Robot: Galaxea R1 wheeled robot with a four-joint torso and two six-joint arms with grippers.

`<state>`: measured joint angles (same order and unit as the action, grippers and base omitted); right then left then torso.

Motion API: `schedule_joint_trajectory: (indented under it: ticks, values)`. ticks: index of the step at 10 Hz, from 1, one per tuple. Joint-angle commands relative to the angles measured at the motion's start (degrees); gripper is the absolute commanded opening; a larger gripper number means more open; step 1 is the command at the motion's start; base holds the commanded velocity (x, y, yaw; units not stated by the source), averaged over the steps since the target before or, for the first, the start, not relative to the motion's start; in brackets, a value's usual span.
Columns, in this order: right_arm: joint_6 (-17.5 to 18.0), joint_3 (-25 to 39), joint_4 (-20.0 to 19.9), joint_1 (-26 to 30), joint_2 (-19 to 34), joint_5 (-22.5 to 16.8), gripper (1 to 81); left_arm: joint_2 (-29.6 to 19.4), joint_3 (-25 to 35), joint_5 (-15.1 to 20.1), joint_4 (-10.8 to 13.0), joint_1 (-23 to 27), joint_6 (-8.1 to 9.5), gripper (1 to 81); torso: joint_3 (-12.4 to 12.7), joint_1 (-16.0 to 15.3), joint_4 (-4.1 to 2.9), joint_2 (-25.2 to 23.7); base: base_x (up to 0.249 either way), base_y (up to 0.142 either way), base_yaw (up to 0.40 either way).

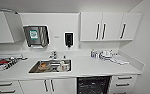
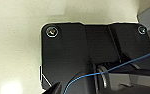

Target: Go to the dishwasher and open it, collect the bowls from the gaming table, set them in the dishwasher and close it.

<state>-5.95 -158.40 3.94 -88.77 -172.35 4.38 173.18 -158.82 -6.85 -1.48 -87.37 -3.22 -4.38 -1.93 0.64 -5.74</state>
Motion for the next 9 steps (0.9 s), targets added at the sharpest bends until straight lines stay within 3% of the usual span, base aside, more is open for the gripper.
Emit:
schedule_joint_trajectory:
  ticks: [1,3,9]
  values:
    - [-0.12,0.04,0.11,2.59,0.14,-3.06,81.1,-0.20,-0.27,2.98,0.24,2.68,-0.47,81.1,0.00,0.00,0.00,0.00,0.000,0.000,0.106]
    - [-0.03,-0.14,0.11,2.33,0.14,-3.06,81.1,-0.29,-0.27,2.98,0.24,2.69,-0.47,81.1,0.00,0.00,0.00,0.00,0.000,0.000,0.172]
    - [0.06,-0.05,-0.07,2.41,0.14,-2.97,81.1,-0.37,-0.27,2.90,0.33,2.68,-0.56,81.1,0.00,0.02,0.00,0.00,0.000,0.000,0.338]
